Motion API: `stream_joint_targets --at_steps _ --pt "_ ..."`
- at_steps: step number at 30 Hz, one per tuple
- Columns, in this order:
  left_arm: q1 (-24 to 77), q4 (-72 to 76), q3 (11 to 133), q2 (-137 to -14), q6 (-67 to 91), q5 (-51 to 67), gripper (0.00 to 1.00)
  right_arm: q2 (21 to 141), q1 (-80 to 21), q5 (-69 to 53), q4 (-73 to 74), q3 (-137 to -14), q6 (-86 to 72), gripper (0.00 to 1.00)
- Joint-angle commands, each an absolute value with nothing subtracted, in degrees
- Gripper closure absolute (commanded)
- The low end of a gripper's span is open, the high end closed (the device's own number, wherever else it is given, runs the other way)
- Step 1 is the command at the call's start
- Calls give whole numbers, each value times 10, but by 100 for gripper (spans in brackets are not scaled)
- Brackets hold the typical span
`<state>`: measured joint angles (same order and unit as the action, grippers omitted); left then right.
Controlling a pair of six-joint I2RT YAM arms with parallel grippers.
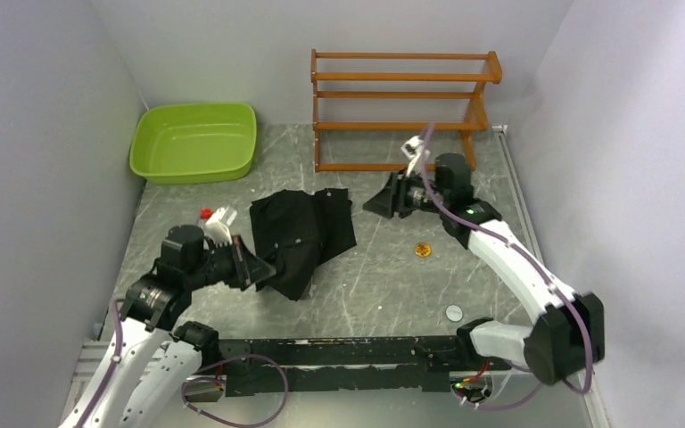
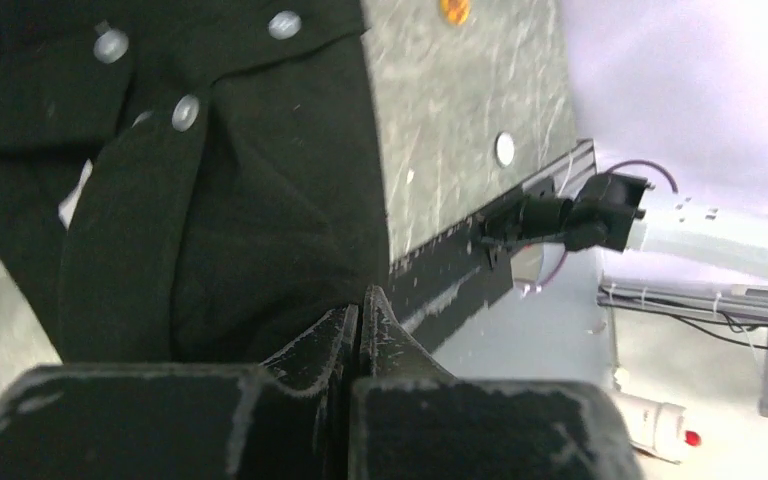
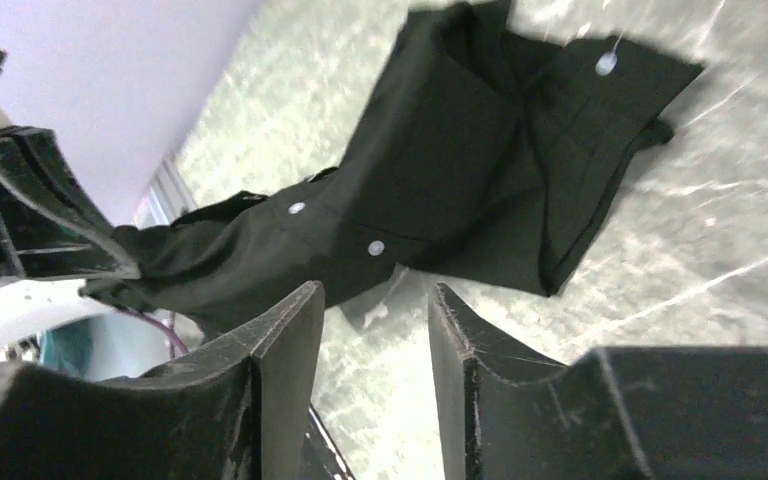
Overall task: Pin the brooch onto the clothing
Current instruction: Flatten out the clothes at the center of the board.
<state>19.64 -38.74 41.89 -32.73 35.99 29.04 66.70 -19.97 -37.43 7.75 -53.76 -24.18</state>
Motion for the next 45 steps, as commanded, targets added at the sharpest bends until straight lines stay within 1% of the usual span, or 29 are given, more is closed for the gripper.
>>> stream_joint_targets --at_steps 1,3,5,7,12,16,18,21,22,23,25,26,28,29,31,32,35,38,40,42,45 --pt "204 -466 399 -277 471 275 97 755 -261 -358 88 -568 -184 48" --pt "205 -516 396 -283 475 282 97 812 -297 -348 95 -603 -169 33" --pt "205 -577 395 -285 467 263 97 866 -326 -336 94 -644 -168 21" --pt "205 -624 401 -283 453 240 97 931 -346 -329 92 -691 -171 15" --pt "205 -647 427 -283 438 230 97 1059 -390 -267 149 -838 -143 9" --pt "205 -644 439 -285 434 229 97 1151 -413 -174 211 -967 -107 8" --pt "205 -642 447 -288 431 228 97 1194 -416 -168 245 -1024 -93 9" --pt "205 -642 463 -296 427 225 97 1224 -414 -200 256 -1066 -88 10" --pt "205 -641 468 -297 425 222 97 1232 -414 -214 261 -1082 -86 12" --pt "205 -639 473 -300 423 220 97 1242 -414 -230 273 -1103 -83 16" --pt "205 -635 486 -307 420 214 97 1264 -414 -264 318 -1145 -77 29" --pt "205 -633 495 -311 418 210 97 1275 -413 -279 335 -1160 -74 37" --pt "205 -624 516 -321 414 206 97 1271 -403 -313 347 -1162 -82 65" --pt "205 -619 528 -326 411 203 97 1258 -395 -335 342 -1150 -89 70" --pt "205 -605 557 -343 403 185 97 1215 -374 -382 315 -1115 -104 93" --pt "205 -596 572 -354 398 176 97 1184 -362 -397 297 -1094 -115 100" --pt "205 -566 631 -402 370 154 97 1077 -320 -432 246 -1046 -142 100" --pt "204 -539 714 -459 320 136 97 958 -281 -438 191 -1024 -169 100" --pt "205 -542 797 -505 282 114 98 875 -270 -411 158 -1018 -173 100" --pt "205 -562 916 -549 241 81 97 804 -270 -374 128 -1015 -181 100" --pt "205 -581 1092 -597 192 47 97 721 -270 -363 49 -988 -223 100"
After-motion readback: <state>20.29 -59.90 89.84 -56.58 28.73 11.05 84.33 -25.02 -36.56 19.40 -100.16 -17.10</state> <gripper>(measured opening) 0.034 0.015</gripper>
